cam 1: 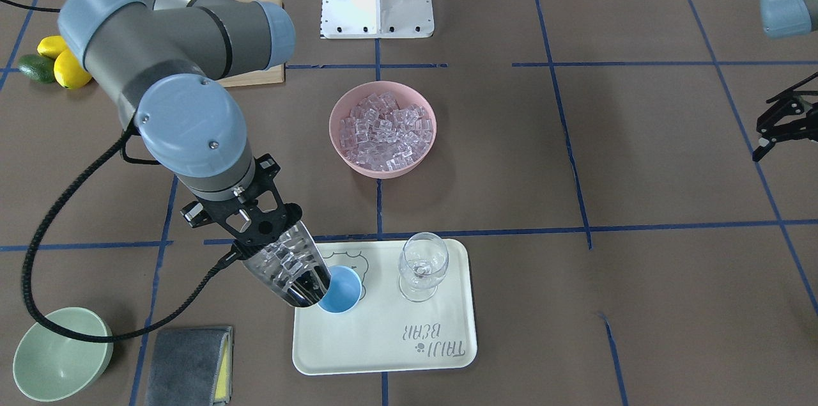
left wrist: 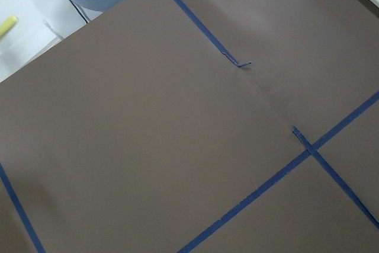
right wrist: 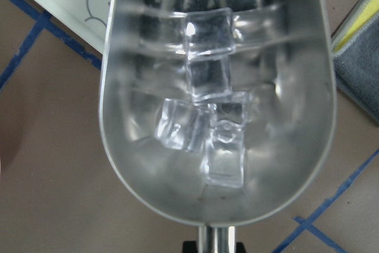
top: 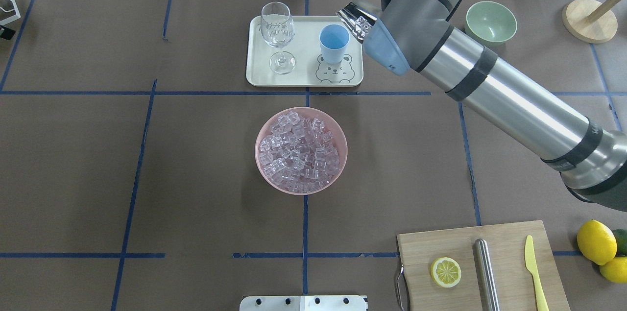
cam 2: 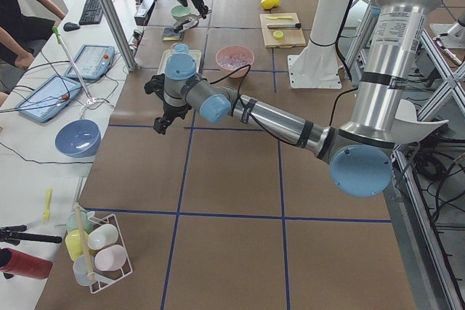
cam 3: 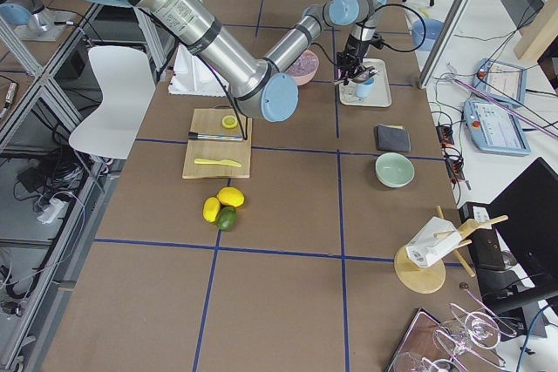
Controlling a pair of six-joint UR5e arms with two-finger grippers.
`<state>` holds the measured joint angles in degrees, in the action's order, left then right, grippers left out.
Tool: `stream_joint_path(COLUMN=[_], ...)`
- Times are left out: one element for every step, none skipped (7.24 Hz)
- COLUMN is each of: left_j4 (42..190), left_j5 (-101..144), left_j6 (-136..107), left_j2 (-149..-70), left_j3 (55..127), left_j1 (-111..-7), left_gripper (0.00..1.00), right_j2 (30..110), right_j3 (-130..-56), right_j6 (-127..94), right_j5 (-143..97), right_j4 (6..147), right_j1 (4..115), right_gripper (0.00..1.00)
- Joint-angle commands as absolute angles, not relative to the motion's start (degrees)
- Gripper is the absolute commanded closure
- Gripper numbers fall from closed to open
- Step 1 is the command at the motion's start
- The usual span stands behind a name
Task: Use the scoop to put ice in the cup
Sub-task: 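Tilt the scoop over the blue cup with the right gripper to pour ice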
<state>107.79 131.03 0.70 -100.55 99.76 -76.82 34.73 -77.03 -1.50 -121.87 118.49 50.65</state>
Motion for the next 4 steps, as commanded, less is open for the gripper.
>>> stream_joint_path(left_j4=[106.6,106.6,106.6,106.6], left_j5=[131.0,131.0,131.1,131.1], left_j6=[0.7,0.7,0.7,0.7], left_j2=[-101.0,-101.2,-101.2,-101.2], left_j3=[99.4,99.4,99.4,99.5], left_j1=[-77.9,-77.9,-78.0,-78.0], left_gripper=[0.0,0.0,0.0,0.0], right_j2=[29.6,28.2,27.9,27.2], right_j3=[-71.5,-71.2,-71.0,-70.1], right_j6=[-1.5,-1.4,-1.3,-1.3], right_j5=[-121.9,-121.8,-121.7,-121.7], right_j4=[123.1,126.6,128.8,129.5], right_j1=[49.4,49.4,49.3,49.0], right_gripper=[1.0,1.0,1.0,1.0])
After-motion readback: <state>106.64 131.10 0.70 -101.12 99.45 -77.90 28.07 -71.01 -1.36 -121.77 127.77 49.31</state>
